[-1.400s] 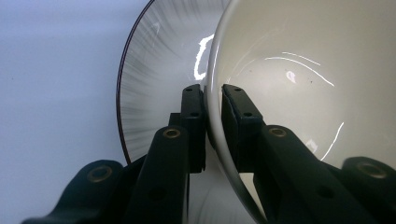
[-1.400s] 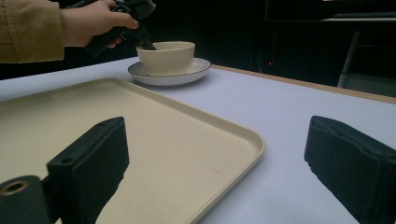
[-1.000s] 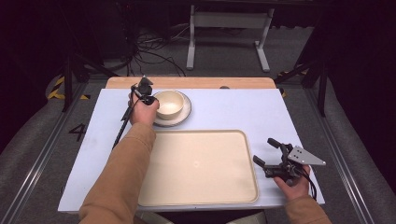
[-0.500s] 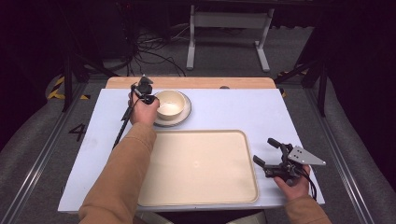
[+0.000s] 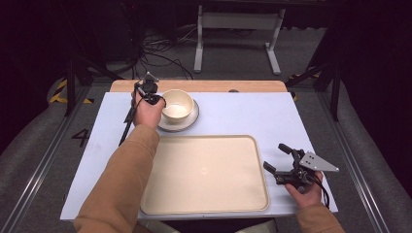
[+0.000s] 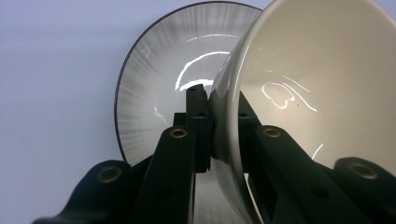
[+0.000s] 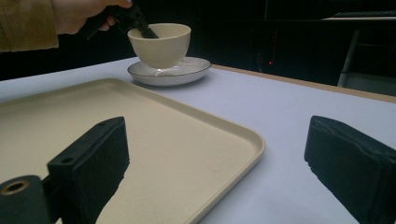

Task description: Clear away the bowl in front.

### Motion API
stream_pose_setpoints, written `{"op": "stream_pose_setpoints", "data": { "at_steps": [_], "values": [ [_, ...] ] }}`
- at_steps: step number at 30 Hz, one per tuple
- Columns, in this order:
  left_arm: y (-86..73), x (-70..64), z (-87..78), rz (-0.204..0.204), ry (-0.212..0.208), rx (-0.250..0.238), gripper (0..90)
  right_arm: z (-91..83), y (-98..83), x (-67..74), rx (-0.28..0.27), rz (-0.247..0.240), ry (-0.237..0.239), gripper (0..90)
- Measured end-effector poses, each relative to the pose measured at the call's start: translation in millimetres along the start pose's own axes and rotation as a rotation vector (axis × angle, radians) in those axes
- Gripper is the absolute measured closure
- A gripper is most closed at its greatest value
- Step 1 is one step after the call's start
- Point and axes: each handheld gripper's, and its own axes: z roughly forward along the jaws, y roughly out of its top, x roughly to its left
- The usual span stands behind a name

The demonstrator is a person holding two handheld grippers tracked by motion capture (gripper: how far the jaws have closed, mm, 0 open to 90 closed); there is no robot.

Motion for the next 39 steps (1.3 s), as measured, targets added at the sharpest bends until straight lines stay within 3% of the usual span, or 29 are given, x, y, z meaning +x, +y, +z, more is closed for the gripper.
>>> {"op": "stream_pose_setpoints", "data": {
  "at_steps": [9, 29, 39],
  "values": [
    [1.8, -8.3, -20.4, 0.045, -0.023, -0.006, 83.2, -0.7, -0.2, 0.0, -0.008, 0.005, -0.005, 4.4],
    [-4.6, -9.3, -53.6, 0.111, -0.078, 0.027, 83.2, -1.2, -0.3, 0.4, -0.011, 0.000, -0.002, 1.3],
    [-12.9, -12.9, -69.2, 0.183, -0.108, 0.062, 83.2, -1.0, -0.3, 0.9, -0.007, -0.007, -0.004, 0.7]
  ]
}}
